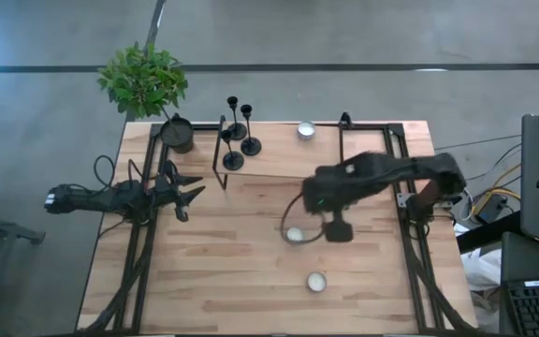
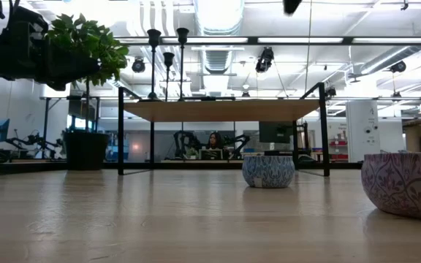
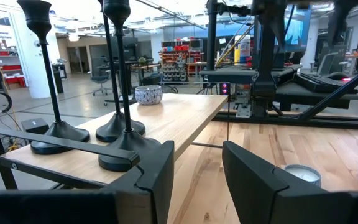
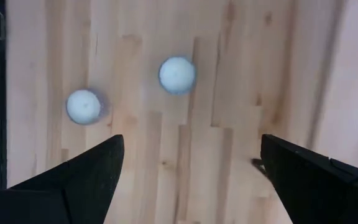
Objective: Pick & Place candle stick holders
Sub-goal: Put the blue patterned scented candle on the shelf
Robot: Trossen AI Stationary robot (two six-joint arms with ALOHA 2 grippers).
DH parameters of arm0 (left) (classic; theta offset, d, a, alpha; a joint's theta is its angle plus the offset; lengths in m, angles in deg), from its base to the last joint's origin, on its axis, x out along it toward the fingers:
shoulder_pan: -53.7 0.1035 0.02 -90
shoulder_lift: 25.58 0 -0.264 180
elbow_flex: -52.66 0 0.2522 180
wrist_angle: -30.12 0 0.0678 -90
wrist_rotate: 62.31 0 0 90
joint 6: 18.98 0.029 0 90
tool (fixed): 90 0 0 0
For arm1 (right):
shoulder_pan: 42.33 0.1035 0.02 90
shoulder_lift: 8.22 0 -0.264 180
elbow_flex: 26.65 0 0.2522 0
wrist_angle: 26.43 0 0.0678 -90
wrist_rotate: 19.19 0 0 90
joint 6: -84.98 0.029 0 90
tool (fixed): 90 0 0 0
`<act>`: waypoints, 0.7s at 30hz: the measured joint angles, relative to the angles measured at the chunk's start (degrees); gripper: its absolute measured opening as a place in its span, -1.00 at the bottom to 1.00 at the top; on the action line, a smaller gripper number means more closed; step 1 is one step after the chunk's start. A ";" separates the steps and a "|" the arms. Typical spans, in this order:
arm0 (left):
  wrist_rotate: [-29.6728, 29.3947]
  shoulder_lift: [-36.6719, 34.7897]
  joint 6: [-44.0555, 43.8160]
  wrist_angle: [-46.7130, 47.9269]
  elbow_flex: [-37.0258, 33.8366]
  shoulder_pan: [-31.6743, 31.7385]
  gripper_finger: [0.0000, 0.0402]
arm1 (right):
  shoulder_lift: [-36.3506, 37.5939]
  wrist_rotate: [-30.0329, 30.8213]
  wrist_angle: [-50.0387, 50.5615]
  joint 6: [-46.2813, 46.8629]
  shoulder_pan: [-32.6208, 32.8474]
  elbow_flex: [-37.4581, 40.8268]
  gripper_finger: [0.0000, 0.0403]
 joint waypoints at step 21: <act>0.00 -0.01 0.00 0.00 0.00 -0.01 -0.29 | -6.80 -2.65 -31.18 -2.27 -0.10 23.64 0.83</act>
